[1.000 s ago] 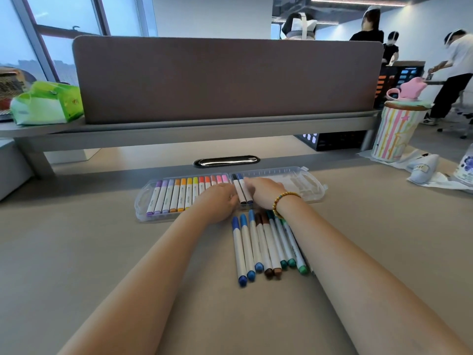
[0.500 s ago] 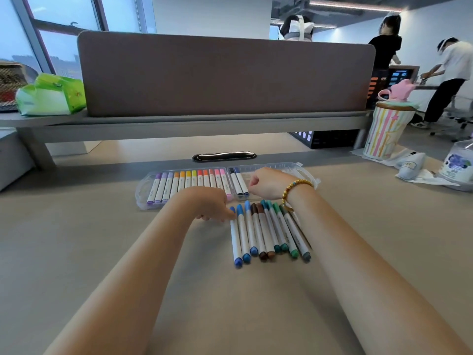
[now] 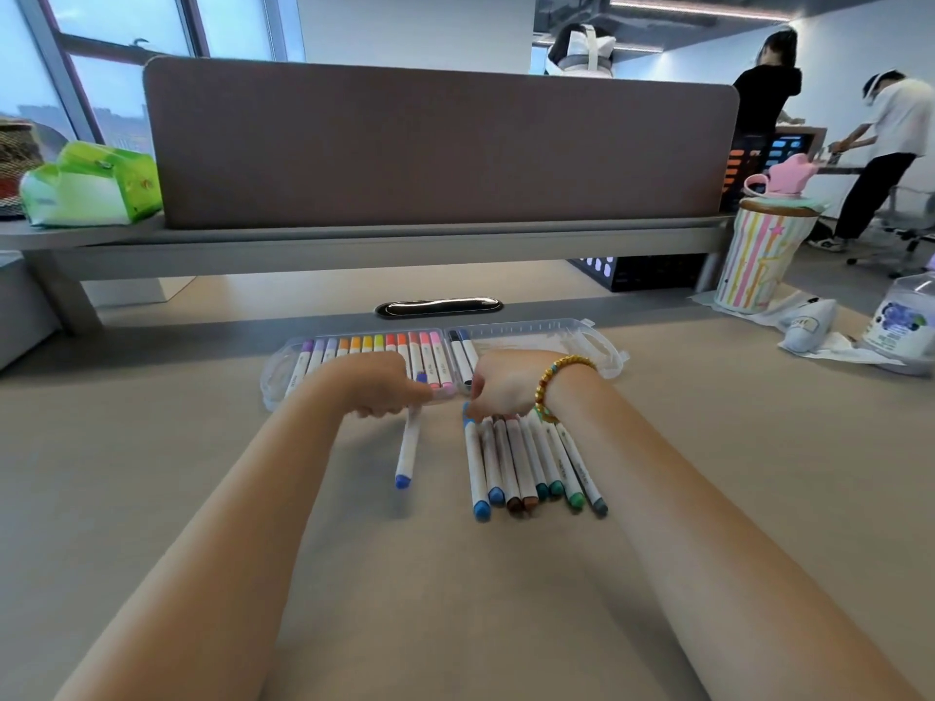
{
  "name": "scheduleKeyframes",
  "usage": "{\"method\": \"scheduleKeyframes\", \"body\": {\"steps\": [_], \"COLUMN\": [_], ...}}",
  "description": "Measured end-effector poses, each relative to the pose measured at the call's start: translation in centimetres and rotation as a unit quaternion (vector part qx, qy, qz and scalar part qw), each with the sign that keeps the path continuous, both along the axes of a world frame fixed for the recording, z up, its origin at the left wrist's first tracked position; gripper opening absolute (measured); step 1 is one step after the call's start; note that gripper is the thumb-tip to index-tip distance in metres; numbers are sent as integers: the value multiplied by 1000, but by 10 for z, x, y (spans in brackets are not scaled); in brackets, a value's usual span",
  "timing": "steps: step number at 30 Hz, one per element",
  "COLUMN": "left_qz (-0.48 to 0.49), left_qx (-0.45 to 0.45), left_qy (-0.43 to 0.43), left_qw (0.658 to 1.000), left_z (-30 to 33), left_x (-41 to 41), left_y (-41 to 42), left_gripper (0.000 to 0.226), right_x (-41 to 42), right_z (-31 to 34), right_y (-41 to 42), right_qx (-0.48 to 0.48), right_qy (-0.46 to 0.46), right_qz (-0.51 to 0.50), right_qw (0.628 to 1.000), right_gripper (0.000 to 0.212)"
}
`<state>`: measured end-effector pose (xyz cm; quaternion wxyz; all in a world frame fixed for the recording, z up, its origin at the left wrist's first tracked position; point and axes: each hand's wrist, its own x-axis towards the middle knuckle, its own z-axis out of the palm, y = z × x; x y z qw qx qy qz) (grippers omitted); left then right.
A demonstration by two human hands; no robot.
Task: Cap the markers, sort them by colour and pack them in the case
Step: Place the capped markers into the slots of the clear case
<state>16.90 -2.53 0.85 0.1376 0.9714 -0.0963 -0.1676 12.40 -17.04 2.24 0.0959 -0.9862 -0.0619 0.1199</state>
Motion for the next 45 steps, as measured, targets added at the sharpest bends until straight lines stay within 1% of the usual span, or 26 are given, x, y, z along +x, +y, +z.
{"method": "scheduleKeyframes", "body": {"steps": [4, 7, 10, 13, 15, 17, 18, 20, 22, 24, 27, 32, 35, 37, 40, 43, 45], "left_qz": [55, 69, 75, 81, 84, 81, 82, 86, 84, 73, 56, 56, 54, 44, 22, 14, 6], "left_qx": [-103, -142, -185, -226, -235, -238, -241, -250, -260, -266, -268, -231, -187, -136, -77, -51, -38], "left_qy": [2, 12, 17, 18, 19, 22, 22, 18, 11, 12, 20, 4, -3, -17, -9, -13, -27], "left_qw": [993, 987, 980, 971, 968, 968, 967, 964, 962, 961, 962, 971, 981, 990, 997, 999, 999], "left_z": [5, 6, 7, 7, 6, 6, 6, 6, 5, 5, 4, 7, 10, 10, 8, 6, 4], "left_x": [10, 9, 9, 9, 8, 8, 8, 10, 12, 17, 30, 68, 87, 95, 103, 102, 100], "left_y": [13, 14, 14, 13, 12, 10, 10, 7, 1, -10, -33, -69, -82, -86, -86, -86, -87], "left_gripper": [28, 24, 21, 21, 21, 21, 20, 21, 24, 26, 26, 34, 38, 34, 29, 24, 31], "right_x": [-6, -5, -3, -2, -2, 1, 3, 8, 13, 22, 37, 62, 76, 85, 95, 101, 103], "right_z": [-7, -18, -21, -21, -19, -14, -12, -7, -2, 2, 3, -2, -5, -9, -16, -19, -21], "right_y": [11, 16, 18, 21, 19, 14, 9, -4, -19, -36, -60, -84, -88, -87, -81, -74, -70], "right_qx": [-49, -56, -41, -18, 3, 16, 32, 105, 185, 243, 334, 381, 387, 388, 395, 395, 396], "right_qy": [-4, -4, -9, 3, 13, 27, 33, 51, 63, 64, 56, 4, -6, -7, -2, -4, -7], "right_qz": [6, 0, -9, -17, -20, -19, -23, -54, -102, -142, -194, -235, -236, -234, -231, -228, -225], "right_qw": [999, 998, 999, 1000, 1000, 999, 999, 992, 975, 958, 921, 894, 891, 892, 889, 890, 890], "right_gripper": [42, 51, 42, 39, 38, 28, 25, 33, 34, 33, 31, 28, 29, 29, 30, 32, 32]}}
